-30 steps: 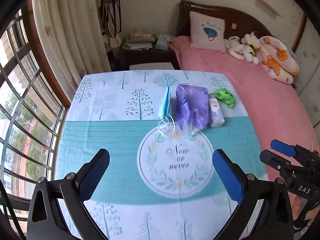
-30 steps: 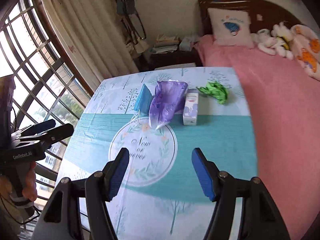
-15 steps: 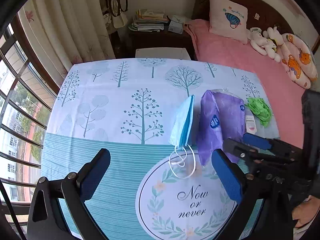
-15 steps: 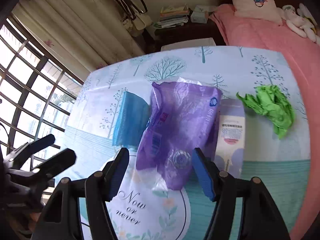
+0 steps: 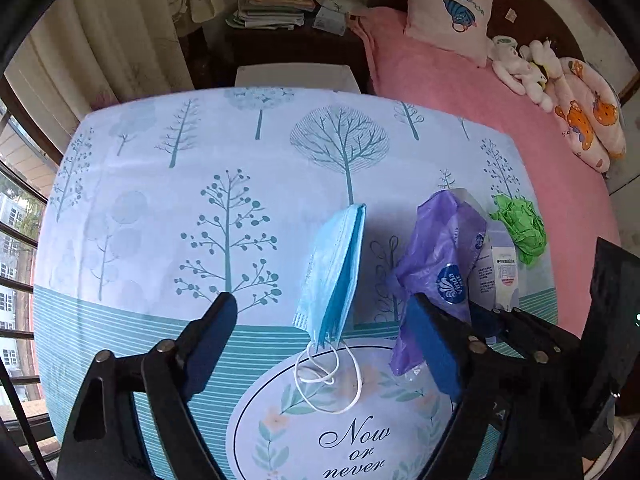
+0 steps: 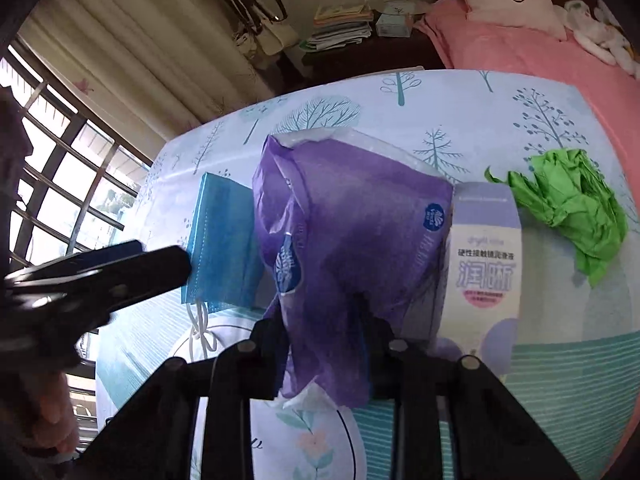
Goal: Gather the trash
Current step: 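Grasp the blue face mask with the left tool while the right tool grasps the purple bag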
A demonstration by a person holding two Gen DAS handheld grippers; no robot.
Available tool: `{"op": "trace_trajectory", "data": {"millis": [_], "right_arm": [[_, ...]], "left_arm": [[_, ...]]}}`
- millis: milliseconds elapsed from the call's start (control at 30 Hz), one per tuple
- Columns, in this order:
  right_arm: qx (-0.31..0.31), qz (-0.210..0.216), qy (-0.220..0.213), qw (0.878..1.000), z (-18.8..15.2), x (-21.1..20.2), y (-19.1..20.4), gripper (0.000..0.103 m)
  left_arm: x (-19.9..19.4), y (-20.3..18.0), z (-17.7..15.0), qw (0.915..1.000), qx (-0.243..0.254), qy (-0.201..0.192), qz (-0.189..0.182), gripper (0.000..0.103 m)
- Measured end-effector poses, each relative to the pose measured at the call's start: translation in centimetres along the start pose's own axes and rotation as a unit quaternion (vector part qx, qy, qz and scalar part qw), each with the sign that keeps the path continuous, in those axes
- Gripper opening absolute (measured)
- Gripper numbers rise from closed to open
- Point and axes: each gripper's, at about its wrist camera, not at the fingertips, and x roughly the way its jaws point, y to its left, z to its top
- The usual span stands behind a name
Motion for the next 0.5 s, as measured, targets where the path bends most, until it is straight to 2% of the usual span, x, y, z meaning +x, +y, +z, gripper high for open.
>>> {"op": "trace_trajectory", "data": {"millis": [233,300,333,400,500], "right_arm": [[0.006,0.023,-0.009,1.000,-0.5,-0.7,-0.5,0.019],[0.008,0.031,-0.005,0.999,-0.7,-0.9,-0.5,0.017],[0.009,0.036,-0.003,0.999,-0.9,-1.0,-0.5,0.017],[0.013,0.042,-0.004,0.999,-1.3,-1.5,-0.4,0.016],[0.020,0.047,-0.006,0.999,-2.1,-2.3,-0.2,0.015]], "left_arm": [[4.1,0.4,0.1,0.9980,-0.037,0.043,-0.029,0.050],[4.5,0.3,0.0,0.9979,-0.036,0.042,-0.033,0.025],[4.6,0.2,-0.1,0.9979,-0.036,0.041,-0.035,0.018],[4.5,0.1,-0.3,0.9983,-0.034,0.033,-0.033,0.011],[3.4,-0.2,-0.8,0.9990,-0.027,0.015,-0.033,0.008]]}}
